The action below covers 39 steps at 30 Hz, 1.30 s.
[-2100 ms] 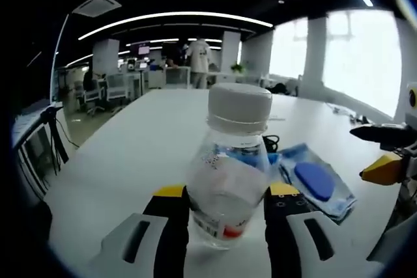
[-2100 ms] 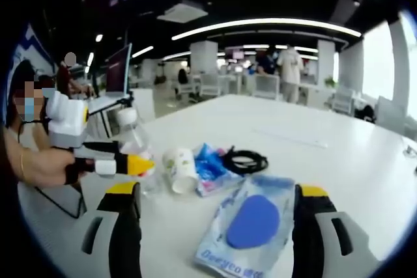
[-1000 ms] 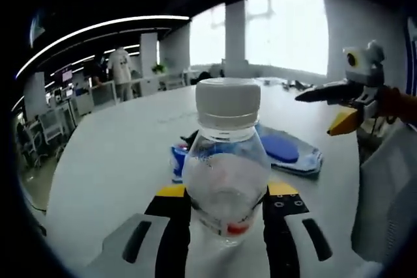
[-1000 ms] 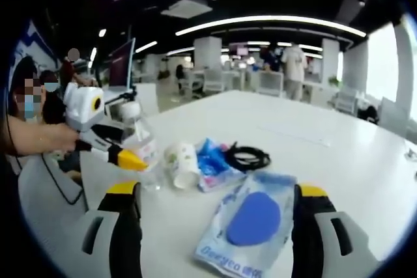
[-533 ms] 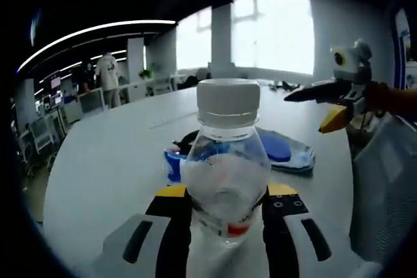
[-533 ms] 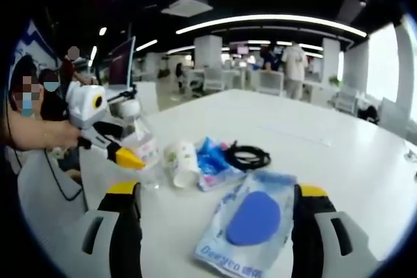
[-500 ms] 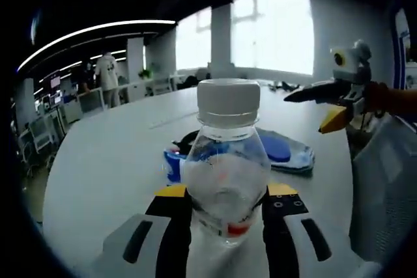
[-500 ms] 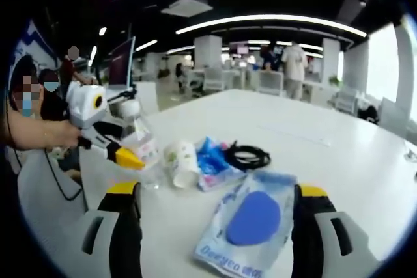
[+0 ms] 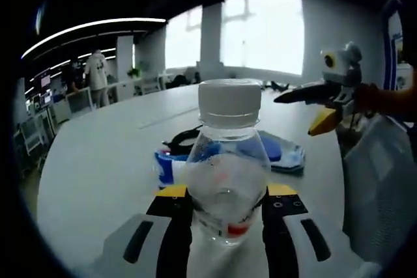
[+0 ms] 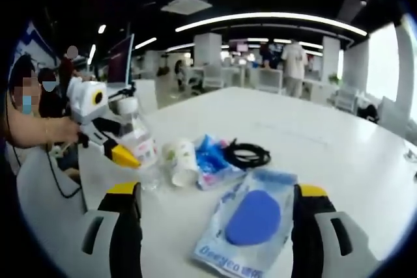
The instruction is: Arrange the tabletop items into an orderly group along one side of the table until the central work area is clear of visible clutter.
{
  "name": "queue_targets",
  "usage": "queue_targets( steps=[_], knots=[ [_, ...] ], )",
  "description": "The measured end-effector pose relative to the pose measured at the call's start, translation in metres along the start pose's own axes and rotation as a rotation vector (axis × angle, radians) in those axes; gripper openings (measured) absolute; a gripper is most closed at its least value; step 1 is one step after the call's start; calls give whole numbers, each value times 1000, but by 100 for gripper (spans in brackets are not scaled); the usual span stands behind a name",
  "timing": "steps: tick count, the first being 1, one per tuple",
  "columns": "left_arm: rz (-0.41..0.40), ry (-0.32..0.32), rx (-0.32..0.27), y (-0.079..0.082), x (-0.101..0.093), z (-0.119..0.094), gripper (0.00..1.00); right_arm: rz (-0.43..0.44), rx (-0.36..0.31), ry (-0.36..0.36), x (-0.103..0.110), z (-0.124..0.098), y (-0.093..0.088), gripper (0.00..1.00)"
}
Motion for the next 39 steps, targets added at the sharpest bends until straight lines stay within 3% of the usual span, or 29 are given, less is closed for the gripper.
queue_targets(
  steps=[13, 39],
  knots=[
    [42, -39, -9, 20, 13, -14, 39, 1, 14, -4, 0, 2, -3, 94],
    [67, -2, -26, 48, 81, -16, 39, 18, 60, -9, -4, 10, -15, 94]
  ],
)
Point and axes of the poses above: the point that each gripper's makers call its tool centre point, and the gripper's own axes: z roughly forward along the fingers, x roughly to its left, y roughly out of its top, the point moved 4 cm from there along -z, roughly backward along the fingers, and after that the axes turned 3 degrees about y, right-handed, at the moved point
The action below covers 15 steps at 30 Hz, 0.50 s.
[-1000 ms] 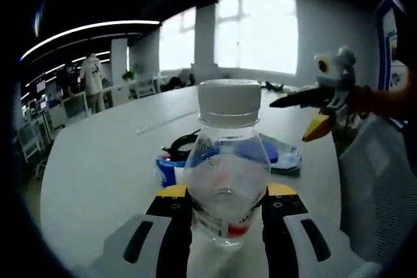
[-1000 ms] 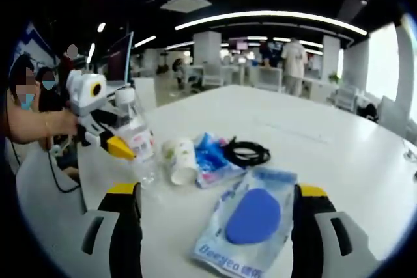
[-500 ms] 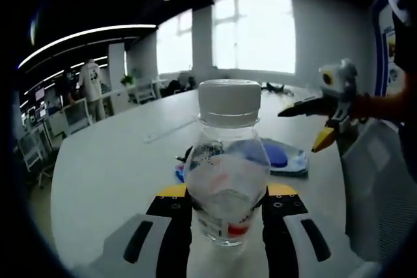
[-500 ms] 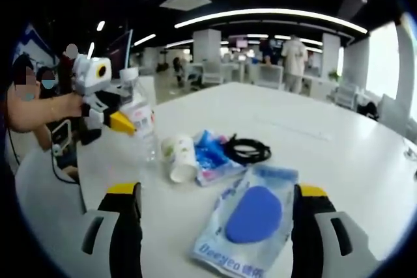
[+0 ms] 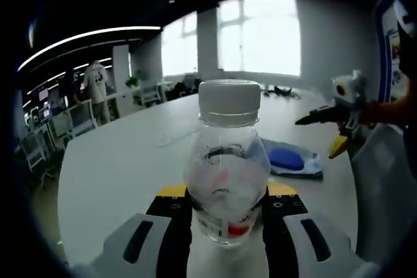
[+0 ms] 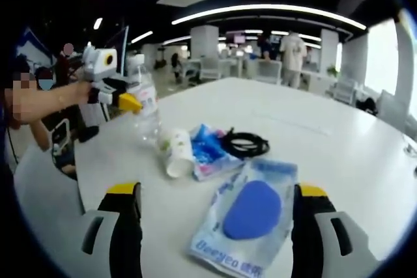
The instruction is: Arrange the tabletop items into an orderly group along one side of the table until the central work area is clear of visible clutter.
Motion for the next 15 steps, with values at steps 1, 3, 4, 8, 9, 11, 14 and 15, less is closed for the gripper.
queue_targets(
  steps=[1, 3, 4, 8, 9, 11, 14, 15],
  knots=[
    [4, -2, -1, 0, 2, 1, 39, 0, 2, 2, 0, 1, 0, 94],
    [6, -5, 0, 1, 7, 3, 39, 0, 8, 5, 1, 4, -1, 94],
    [3, -6, -1, 1, 9, 4, 39, -1, 13, 7, 2, 5, -1, 94],
    [-5, -4, -9, 0, 20, 8, 39, -11, 29, 10, 3, 9, -2, 94],
    [-5, -3, -7, -1, 23, 9, 39, -13, 32, 11, 3, 10, -3, 94],
    [-5, -1, -5, -2, 29, 11, 39, -14, 37, 10, 3, 11, -4, 94],
    [1, -3, 0, 0, 32, 15, 39, -9, 44, 10, 2, 14, -6, 94],
    [0, 0, 2, 0, 34, 16, 39, -6, 46, 11, 2, 15, -7, 94]
  ],
)
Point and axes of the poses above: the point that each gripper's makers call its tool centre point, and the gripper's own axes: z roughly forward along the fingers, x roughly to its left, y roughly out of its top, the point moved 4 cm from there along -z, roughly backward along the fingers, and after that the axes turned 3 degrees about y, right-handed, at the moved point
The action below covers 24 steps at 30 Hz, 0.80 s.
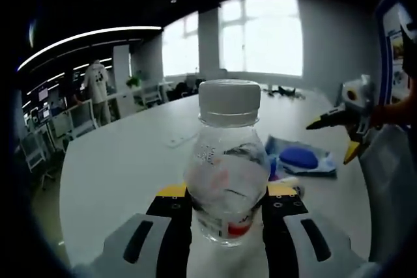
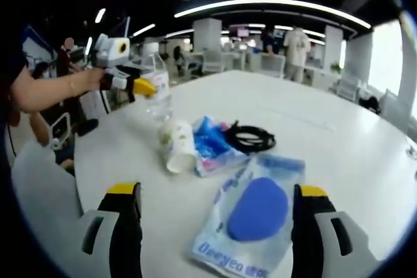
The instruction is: Arrange the tabletop items into an orderly group along one side of the table until the central work area is clear of visible clutter.
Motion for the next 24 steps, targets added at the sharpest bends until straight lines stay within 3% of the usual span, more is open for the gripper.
queue_targets(
  steps=[20, 24],
  knots=[
    [4, -18, 8, -13, 60, 20, 39, 11, 50, -4, -11, 12, -12, 94],
    [10, -30, -1, -11, 68, 25, 39, 53, 22, 13, -10, 16, -7, 94]
  ],
)
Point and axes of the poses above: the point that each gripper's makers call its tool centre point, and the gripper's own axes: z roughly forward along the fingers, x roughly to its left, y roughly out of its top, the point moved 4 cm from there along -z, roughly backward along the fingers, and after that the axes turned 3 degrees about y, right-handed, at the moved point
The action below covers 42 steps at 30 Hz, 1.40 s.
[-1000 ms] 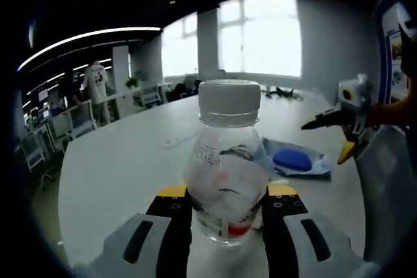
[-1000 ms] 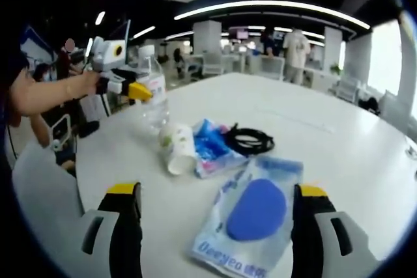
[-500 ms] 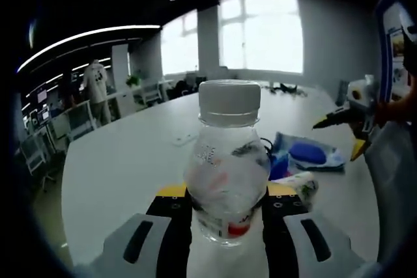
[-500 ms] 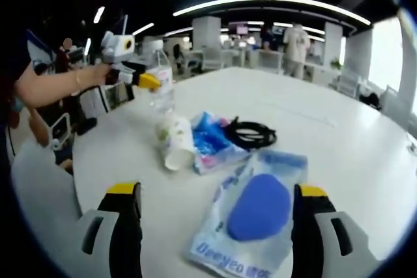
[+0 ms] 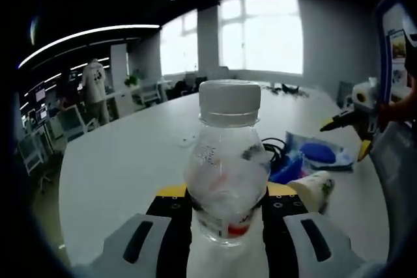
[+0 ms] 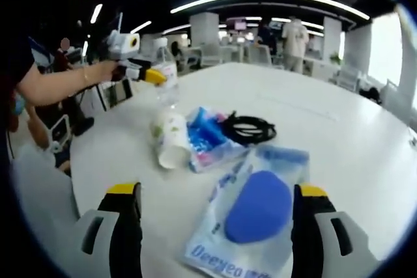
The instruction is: Arrange the tabletop items into an orderly group along one side of the table until the central work area is clear of visible clutter.
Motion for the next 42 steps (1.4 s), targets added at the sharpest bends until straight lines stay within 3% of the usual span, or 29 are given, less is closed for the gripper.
queue_targets(
  steps=[9, 32, 42],
  knots=[
    [-16, -9, 9, -3, 19, 14, 39, -45, 45, 4, 2, 8, -7, 94],
    [-26, -56, 42, -17, 35, 35, 40, -58, 93, 50, 3, 19, -14, 94],
    [-15, -74, 23, -18, 38, 37, 40, -48, 94, 52, 2, 19, -15, 94]
  ],
)
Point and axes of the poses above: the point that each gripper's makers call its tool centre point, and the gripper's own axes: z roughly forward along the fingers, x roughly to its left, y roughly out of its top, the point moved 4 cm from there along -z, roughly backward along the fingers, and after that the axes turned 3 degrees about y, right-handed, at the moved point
